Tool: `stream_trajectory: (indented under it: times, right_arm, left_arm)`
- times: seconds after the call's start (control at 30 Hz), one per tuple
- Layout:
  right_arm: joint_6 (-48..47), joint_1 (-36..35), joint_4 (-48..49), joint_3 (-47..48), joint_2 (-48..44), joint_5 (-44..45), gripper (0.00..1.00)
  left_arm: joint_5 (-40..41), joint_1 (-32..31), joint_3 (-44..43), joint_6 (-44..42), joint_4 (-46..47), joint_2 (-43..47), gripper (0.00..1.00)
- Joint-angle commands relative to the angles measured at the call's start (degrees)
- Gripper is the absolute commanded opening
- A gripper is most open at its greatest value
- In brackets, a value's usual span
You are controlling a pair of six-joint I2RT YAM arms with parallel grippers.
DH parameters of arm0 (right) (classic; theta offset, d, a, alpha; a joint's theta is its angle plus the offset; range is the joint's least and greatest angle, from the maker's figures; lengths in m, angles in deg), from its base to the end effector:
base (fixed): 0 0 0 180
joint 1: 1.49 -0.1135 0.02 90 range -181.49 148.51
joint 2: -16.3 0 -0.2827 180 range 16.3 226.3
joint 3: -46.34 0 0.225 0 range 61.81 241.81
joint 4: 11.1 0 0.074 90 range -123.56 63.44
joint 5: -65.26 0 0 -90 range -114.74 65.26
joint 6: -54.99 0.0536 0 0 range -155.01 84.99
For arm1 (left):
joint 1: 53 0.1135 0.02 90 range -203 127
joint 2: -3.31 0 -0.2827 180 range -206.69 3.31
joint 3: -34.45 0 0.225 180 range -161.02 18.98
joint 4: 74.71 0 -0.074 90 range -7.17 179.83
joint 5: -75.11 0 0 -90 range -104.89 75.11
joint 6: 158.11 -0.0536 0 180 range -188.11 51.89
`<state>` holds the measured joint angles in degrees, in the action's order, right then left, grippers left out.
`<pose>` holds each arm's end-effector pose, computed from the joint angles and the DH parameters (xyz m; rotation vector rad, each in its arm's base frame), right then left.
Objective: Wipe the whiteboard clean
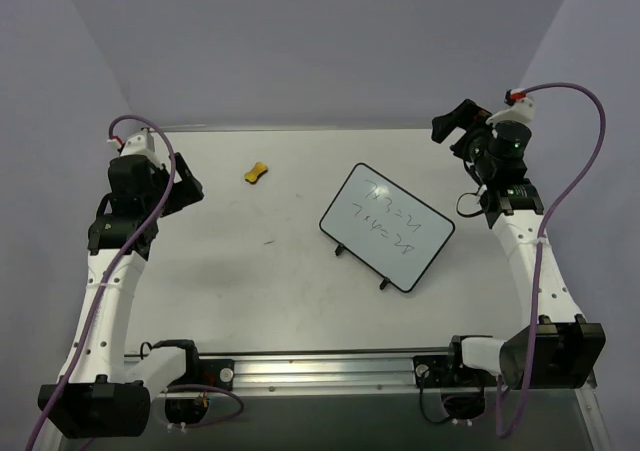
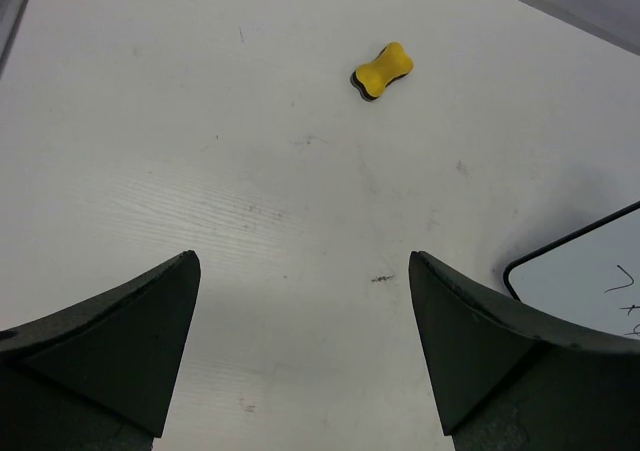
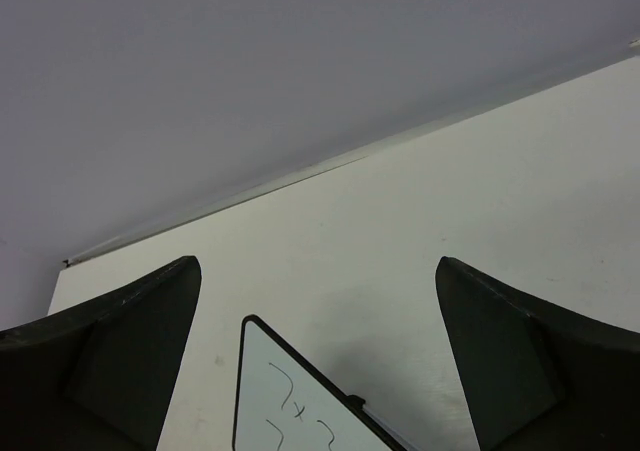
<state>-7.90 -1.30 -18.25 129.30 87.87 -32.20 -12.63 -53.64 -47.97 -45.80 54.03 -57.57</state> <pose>0.2780 0.0060 0.4355 0.2537 1.4944 0.4749 0.2025 -0.0001 0.3798 -0.4174 2.0534 -0.2015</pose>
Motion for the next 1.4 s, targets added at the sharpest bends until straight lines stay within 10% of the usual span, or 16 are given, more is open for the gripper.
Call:
stream_trajectory:
  times: [0.0, 0.4, 0.67, 0.9, 1.37]
  right_arm:
    - [-0.6, 1.0, 1.9, 1.1, -0.6, 0.1, 1.00]
    - [-1.4, 1.0, -1.2, 2.2, -0.6, 1.0, 1.00]
    - [-0.2, 0.8, -1.5, 3.3, 1.3, -1.2, 1.00]
    - [-0.6, 1.0, -2.2, 3.4, 0.6, -1.3, 1.00]
    - [-0.2, 1.0, -2.9, 3.2, 0.7, -3.6, 1.00]
  left_arm:
    - [2.0, 0.4, -1.5, 0.5, 0.4, 0.7, 0.94]
    - [4.8, 0.4, -3.0, 2.2, 0.2, -1.8, 0.94]
    - [12.9, -1.4, -14.3, 9.0, 2.3, -23.9, 0.94]
    - [5.0, -6.9, -20.3, -6.6, 21.2, -44.9, 1.00]
    - [-9.9, -7.2, -43.3, -24.0, 19.5, -65.7, 0.89]
